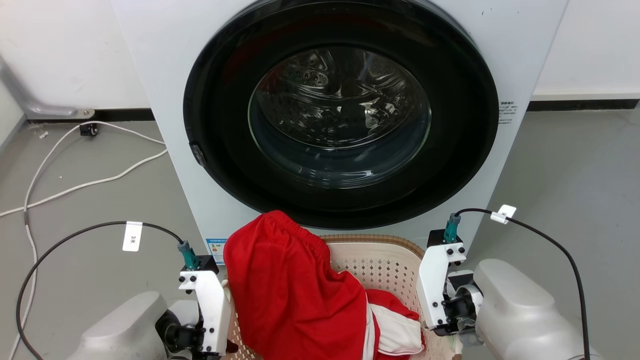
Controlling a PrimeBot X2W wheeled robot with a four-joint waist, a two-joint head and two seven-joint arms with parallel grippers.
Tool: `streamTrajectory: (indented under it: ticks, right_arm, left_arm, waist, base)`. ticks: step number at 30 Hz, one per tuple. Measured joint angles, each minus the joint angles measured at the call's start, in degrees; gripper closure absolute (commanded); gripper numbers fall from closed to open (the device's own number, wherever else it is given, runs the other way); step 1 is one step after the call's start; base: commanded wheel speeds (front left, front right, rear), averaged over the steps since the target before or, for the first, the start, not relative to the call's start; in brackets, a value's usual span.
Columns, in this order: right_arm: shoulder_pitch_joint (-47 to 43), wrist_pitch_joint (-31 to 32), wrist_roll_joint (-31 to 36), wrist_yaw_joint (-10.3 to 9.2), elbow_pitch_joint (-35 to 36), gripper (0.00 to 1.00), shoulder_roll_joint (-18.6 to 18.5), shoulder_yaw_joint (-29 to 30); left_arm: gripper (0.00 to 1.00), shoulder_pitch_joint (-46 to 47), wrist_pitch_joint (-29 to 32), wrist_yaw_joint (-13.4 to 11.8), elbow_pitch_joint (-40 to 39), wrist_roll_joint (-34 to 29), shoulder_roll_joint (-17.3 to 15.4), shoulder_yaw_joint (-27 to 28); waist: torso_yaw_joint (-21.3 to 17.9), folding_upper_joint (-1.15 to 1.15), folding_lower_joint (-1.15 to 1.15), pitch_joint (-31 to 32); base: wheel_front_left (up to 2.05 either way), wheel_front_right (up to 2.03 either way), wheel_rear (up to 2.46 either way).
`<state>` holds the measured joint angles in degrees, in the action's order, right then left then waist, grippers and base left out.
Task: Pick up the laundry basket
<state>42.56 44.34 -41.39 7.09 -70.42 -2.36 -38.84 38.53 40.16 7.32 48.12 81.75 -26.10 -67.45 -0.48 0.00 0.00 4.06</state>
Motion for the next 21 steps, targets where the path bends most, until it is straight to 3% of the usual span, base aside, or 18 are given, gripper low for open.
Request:
streamTrajectory:
  ticks: [21]
  right_arm:
    - [0.62, -0.64, -2.21, 0.00, -0.98, 1.00, 0.02, -1.96]
  left_arm:
    - [1.00, 0.21, 0.08, 0.07, 0.87, 0.10, 0.38, -0.36]
  waist:
    - [-0.04, 0.00, 0.00, -0.26]
  base:
    - [0.00, 0.00, 0.00]
